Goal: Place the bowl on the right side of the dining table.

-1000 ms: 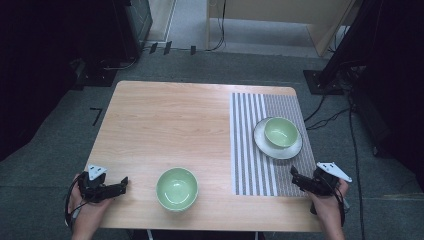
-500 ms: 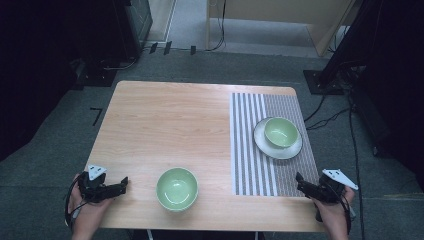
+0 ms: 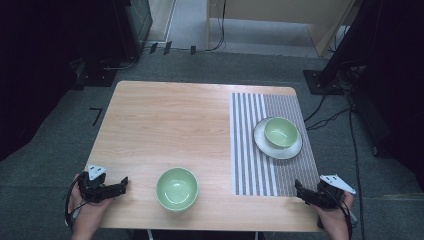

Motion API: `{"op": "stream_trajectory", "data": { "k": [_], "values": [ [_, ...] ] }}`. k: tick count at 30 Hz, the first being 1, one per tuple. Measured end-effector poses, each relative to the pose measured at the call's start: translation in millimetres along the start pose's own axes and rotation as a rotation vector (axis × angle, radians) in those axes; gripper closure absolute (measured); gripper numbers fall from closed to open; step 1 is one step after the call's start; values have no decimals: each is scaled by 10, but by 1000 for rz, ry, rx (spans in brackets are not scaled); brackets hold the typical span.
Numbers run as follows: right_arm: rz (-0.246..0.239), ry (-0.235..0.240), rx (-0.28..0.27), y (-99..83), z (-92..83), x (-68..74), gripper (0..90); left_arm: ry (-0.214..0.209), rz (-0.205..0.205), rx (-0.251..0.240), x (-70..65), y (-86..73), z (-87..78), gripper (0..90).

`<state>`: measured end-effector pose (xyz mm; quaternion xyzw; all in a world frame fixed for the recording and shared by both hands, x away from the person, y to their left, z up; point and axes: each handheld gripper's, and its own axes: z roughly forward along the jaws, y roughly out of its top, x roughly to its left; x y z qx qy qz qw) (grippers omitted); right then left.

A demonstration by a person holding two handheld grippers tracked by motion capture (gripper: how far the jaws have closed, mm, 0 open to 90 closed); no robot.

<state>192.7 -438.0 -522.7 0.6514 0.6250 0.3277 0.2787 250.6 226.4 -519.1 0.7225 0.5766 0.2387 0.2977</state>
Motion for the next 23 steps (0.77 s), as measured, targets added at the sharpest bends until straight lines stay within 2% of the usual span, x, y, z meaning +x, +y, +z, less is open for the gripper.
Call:
{"op": "stream_trajectory", "data": {
  "k": [3,6,8,14,16,23],
  "values": [
    [-9,2,15,2,14,27,0,0,0,0,0,0,0,0],
    [-2,15,51,3,35,43,0,0,0,0,0,0,0,0],
    [-15,14,77,-3,43,60,0,0,0,0,0,0,0,0],
    [-32,-6,87,-11,44,88,0,0,0,0,0,0,0,0],
    [-53,-22,95,-15,46,111,0,0,0,0,0,0,0,0],
    [-49,-30,89,-23,37,127,12,0,0,0,0,0,0,0]
  ]
}}
